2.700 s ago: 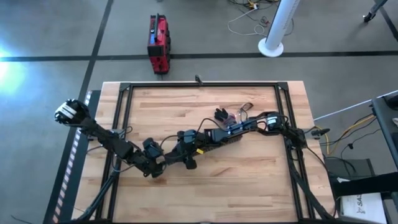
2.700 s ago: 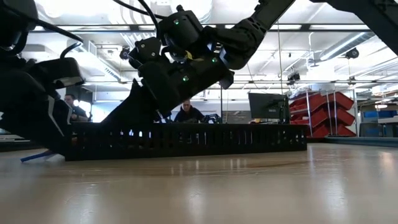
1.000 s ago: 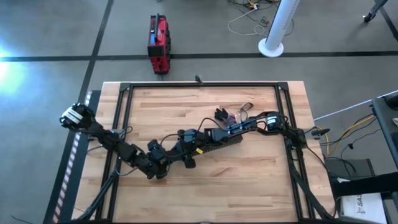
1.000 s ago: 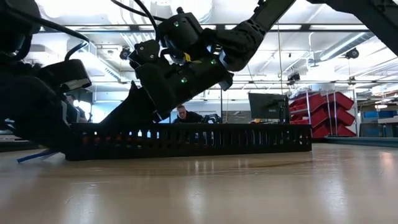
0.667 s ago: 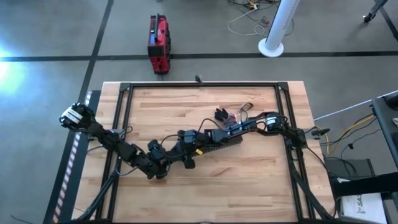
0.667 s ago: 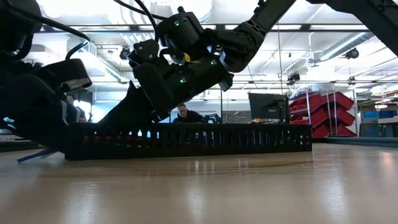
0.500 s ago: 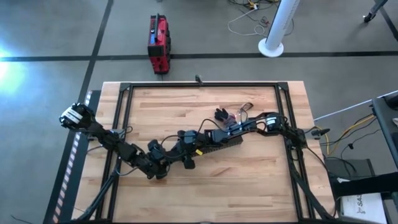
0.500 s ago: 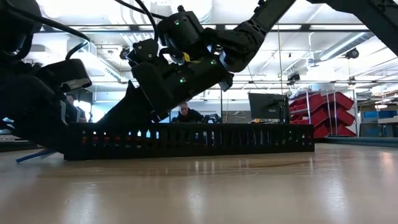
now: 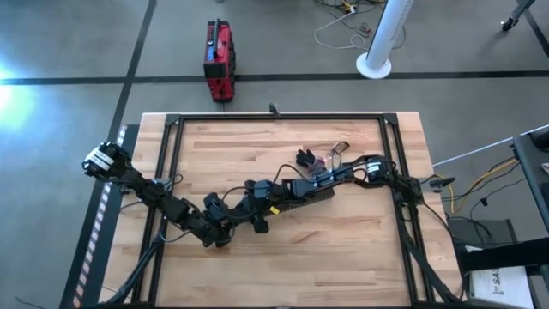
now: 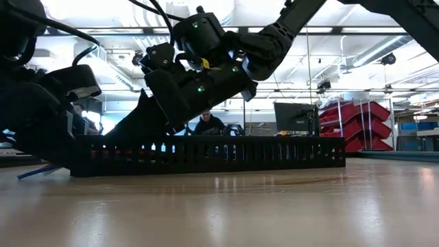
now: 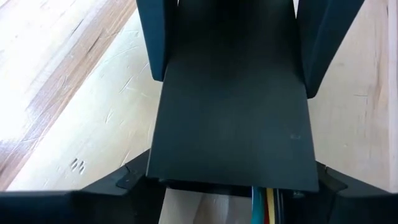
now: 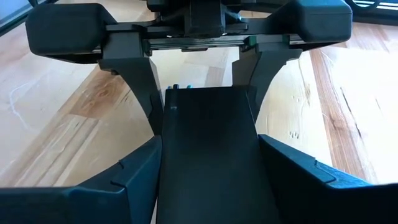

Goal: Ziptie cables
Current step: Close the black cable duct

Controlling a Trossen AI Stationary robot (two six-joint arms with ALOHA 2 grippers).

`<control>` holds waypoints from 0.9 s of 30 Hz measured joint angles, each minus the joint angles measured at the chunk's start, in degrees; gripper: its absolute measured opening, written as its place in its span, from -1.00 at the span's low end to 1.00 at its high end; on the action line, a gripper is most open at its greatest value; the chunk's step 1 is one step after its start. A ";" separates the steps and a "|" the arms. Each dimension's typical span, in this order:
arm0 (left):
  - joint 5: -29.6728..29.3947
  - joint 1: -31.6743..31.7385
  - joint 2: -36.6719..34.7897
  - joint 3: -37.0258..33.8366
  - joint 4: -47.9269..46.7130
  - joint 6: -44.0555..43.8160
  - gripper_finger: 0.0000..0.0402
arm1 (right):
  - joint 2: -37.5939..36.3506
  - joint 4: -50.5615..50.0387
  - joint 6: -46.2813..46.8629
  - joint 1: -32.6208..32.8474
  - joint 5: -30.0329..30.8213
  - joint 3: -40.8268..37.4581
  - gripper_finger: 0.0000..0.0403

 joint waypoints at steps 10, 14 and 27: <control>0.08 0.00 0.00 0.04 0.16 0.00 0.13 | 0.05 0.41 0.03 0.02 -0.09 -0.03 0.14; 0.13 0.00 -0.04 0.06 0.20 0.02 0.18 | 0.05 0.43 0.19 0.02 -0.11 -0.03 0.13; 4.31 0.05 -9.25 -0.22 -1.98 -0.44 0.43 | -2.85 -0.76 -0.34 -0.08 -0.27 0.11 0.67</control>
